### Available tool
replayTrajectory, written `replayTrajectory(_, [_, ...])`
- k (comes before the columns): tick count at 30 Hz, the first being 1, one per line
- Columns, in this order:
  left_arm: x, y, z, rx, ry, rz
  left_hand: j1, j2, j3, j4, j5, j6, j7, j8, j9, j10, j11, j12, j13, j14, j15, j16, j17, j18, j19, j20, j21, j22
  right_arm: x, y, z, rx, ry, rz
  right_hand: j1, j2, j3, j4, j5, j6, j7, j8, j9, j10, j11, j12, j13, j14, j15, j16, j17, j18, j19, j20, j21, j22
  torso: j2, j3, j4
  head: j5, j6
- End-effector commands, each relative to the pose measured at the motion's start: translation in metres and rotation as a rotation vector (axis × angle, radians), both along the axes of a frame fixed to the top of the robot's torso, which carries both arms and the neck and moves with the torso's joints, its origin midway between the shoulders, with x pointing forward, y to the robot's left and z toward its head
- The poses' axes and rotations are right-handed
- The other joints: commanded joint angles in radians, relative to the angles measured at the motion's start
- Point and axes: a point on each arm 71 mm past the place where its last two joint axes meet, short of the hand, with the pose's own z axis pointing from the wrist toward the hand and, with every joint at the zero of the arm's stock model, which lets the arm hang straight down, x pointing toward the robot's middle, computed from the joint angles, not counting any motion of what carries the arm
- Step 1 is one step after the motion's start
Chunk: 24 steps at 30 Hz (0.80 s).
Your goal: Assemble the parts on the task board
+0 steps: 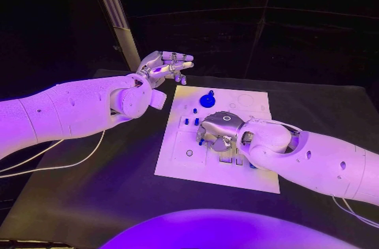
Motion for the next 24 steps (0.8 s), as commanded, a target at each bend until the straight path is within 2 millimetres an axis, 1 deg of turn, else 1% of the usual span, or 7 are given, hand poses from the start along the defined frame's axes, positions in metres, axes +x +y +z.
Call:
replayTrajectory(1, [0.0001, -0.0016, 0.0014, -0.010, 0.000, -0.013, 0.003, 0.000, 0.001, -0.004, 0.004, 0.004, 0.002, 0.002, -0.001, -0.007, -0.002, 0.006, -0.001, -0.004, 0.000, -0.005, -0.001, 0.012, -0.008, 0.001, 0.000, -0.001, -0.0003, 0.0005, -0.0027, -0.046, -0.007, 0.007, -0.011, 0.000, 0.001, -0.002, 0.001, -0.003, 0.008, -0.005, -0.002, 0.005, 0.002, 0.003, 0.001, 0.029, -0.001, 0.005, -0.002, -0.015, 0.003, 0.002, 0.005, -0.001, 0.000, 0.0001, 0.0001, 0.001, -0.002])
replayTrajectory(9, [0.0003, -0.0022, 0.0013, -0.010, 0.001, -0.016, 0.003, 0.000, 0.001, -0.004, 0.004, 0.004, 0.002, 0.002, -0.001, -0.007, -0.002, 0.006, -0.001, -0.004, 0.000, -0.005, -0.001, 0.012, -0.008, 0.001, 0.000, -0.001, -0.0016, 0.0027, -0.0047, -0.064, -0.004, 0.018, -0.019, -0.004, -0.004, -0.002, 0.000, -0.005, 0.008, -0.007, -0.002, 0.003, 0.002, 0.000, 0.001, 0.028, 0.000, 0.005, -0.004, -0.015, 0.001, 0.003, 0.004, -0.003, 0.000, 0.0001, -0.0006, 0.000, -0.004])
replayTrajectory(20, [0.0006, -0.0019, 0.0011, -0.010, 0.003, -0.016, 0.004, 0.001, 0.002, -0.005, 0.004, 0.003, 0.002, 0.002, -0.001, -0.008, -0.002, 0.008, -0.001, -0.005, 0.000, -0.006, -0.002, 0.012, -0.009, 0.001, -0.001, -0.002, -0.0016, 0.0016, -0.0048, -0.052, -0.002, 0.017, -0.045, -0.014, -0.030, 0.005, 0.015, -0.012, 0.009, -0.011, -0.004, -0.003, 0.004, -0.009, 0.001, 0.026, 0.002, 0.006, -0.007, -0.014, -0.004, 0.006, 0.006, -0.002, 0.000, -0.0002, 0.0002, -0.001, -0.007])
replayTrajectory(23, [0.0006, -0.0018, 0.0011, -0.009, 0.003, -0.016, 0.004, 0.001, 0.002, -0.005, 0.004, 0.003, 0.002, 0.002, -0.001, -0.008, -0.002, 0.008, -0.001, -0.005, 0.000, -0.006, -0.002, 0.012, -0.009, 0.001, -0.001, -0.002, -0.0012, 0.0012, -0.0044, -0.042, -0.003, 0.015, -0.055, -0.020, -0.039, 0.008, 0.017, -0.022, 0.011, -0.015, -0.006, -0.011, 0.007, -0.015, -0.001, 0.026, 0.004, 0.006, -0.008, -0.014, -0.006, 0.007, 0.005, -0.005, -0.001, 0.0004, -0.0005, 0.000, -0.006])
replayTrajectory(24, [0.0006, -0.0018, 0.0011, -0.009, 0.003, -0.016, 0.004, 0.001, 0.002, -0.005, 0.004, 0.003, 0.002, 0.002, -0.001, -0.008, -0.002, 0.008, -0.001, -0.005, 0.000, -0.006, -0.002, 0.012, -0.009, 0.001, -0.001, -0.002, -0.0010, 0.0010, -0.0042, -0.038, -0.003, 0.015, -0.061, -0.025, -0.045, 0.010, 0.019, -0.038, 0.015, -0.018, -0.009, -0.025, 0.010, -0.024, -0.003, 0.025, 0.008, 0.004, -0.012, -0.014, -0.009, 0.008, 0.003, -0.009, -0.001, 0.0001, -0.0007, -0.001, -0.006])
